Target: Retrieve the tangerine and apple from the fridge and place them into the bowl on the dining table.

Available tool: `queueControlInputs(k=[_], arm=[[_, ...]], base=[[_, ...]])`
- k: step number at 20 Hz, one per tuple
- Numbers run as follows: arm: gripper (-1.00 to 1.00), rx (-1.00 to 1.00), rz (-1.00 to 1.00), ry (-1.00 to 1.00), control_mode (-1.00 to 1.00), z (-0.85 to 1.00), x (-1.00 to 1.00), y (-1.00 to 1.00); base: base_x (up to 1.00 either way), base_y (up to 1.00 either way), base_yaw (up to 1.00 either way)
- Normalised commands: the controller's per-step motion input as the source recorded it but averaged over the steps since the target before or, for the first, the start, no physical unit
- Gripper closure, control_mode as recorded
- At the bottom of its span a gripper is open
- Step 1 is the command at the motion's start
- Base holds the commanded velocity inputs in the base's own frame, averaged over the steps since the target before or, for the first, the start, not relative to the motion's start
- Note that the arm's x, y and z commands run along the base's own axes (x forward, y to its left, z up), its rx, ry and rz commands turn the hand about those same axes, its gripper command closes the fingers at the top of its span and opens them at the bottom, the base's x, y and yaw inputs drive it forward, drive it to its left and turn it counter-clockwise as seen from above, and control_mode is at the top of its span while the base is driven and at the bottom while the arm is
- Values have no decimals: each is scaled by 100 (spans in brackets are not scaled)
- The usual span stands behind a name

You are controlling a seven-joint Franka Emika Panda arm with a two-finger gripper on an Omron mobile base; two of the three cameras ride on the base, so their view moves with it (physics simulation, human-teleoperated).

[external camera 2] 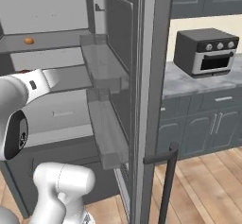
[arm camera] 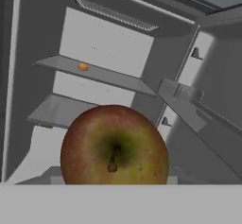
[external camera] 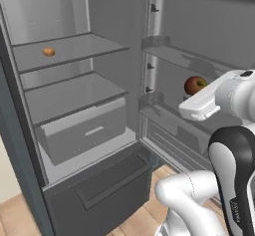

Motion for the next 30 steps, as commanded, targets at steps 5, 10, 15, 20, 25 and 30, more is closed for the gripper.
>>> queueControlInputs(k=[5,10,15,20,25,30], arm=[[100,0,0,0,100,0,0,0],[100,0,0,0,100,0,0,0],[100,0,0,0,100,0,0,0],[100,0,0,0,100,0,0,0],[100,0,0,0,100,0,0,0],[100,0,0,0,100,0,0,0]], base=[[-54,100,-30],[-67,100,-26],[-77,100,-24],[-63,100,-1],[-64,100,37],[-47,100,61]])
